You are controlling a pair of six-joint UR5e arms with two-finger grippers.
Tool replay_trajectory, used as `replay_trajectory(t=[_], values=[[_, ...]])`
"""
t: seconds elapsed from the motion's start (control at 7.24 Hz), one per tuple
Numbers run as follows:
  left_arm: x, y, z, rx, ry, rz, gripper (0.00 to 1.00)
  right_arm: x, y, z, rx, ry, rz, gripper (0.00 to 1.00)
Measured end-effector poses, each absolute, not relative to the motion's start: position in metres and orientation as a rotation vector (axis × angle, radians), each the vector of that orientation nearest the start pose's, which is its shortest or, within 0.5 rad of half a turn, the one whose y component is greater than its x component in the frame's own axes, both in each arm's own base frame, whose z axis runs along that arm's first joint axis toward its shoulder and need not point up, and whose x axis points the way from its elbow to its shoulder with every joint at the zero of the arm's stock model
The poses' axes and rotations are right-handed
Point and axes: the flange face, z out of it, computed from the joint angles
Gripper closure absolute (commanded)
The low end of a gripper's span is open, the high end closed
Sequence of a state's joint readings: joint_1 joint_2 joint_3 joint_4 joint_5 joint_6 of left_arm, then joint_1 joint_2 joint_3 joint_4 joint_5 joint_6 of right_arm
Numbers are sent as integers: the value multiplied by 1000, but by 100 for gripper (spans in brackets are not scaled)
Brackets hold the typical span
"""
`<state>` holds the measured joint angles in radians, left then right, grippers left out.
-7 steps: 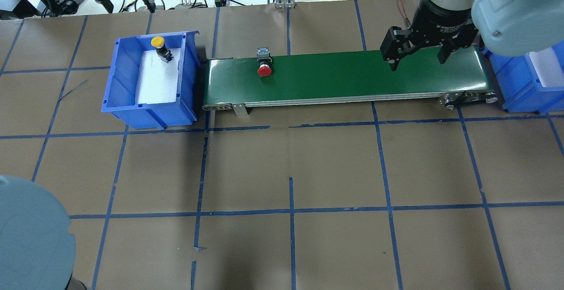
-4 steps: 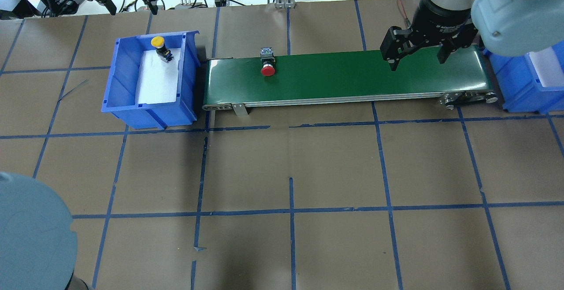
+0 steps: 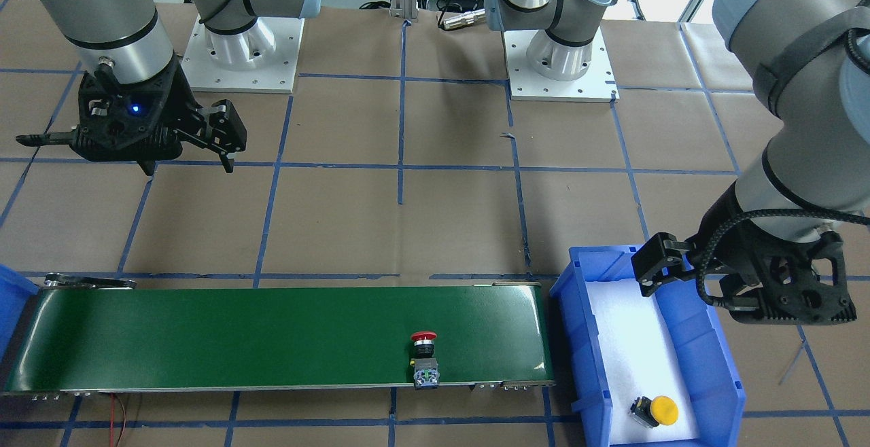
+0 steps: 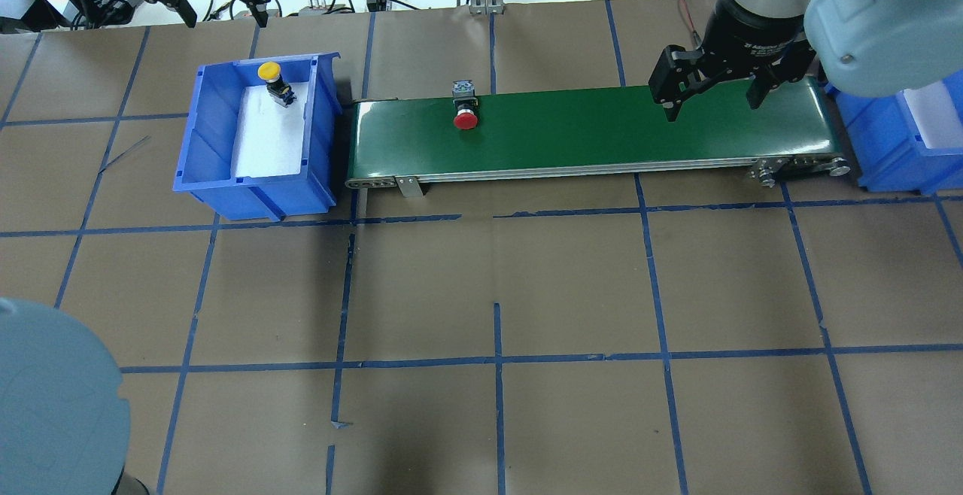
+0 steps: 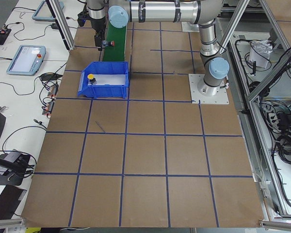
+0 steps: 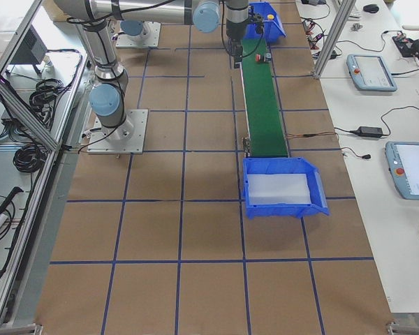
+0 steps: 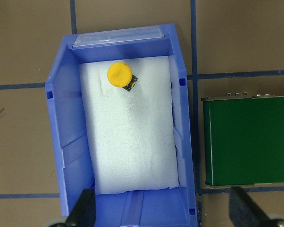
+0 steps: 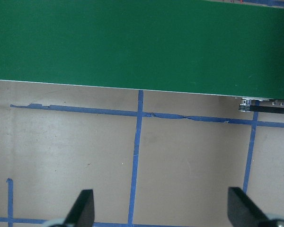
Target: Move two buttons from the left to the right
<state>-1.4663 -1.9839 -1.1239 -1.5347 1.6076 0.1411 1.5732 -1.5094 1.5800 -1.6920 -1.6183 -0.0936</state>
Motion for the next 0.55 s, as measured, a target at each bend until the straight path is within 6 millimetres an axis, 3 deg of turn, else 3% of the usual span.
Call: replay_trajectory(t=[0.55], values=[[-57,-668,471,122,3074,-73,0,131,-524,462,-151,3180,-71,0]])
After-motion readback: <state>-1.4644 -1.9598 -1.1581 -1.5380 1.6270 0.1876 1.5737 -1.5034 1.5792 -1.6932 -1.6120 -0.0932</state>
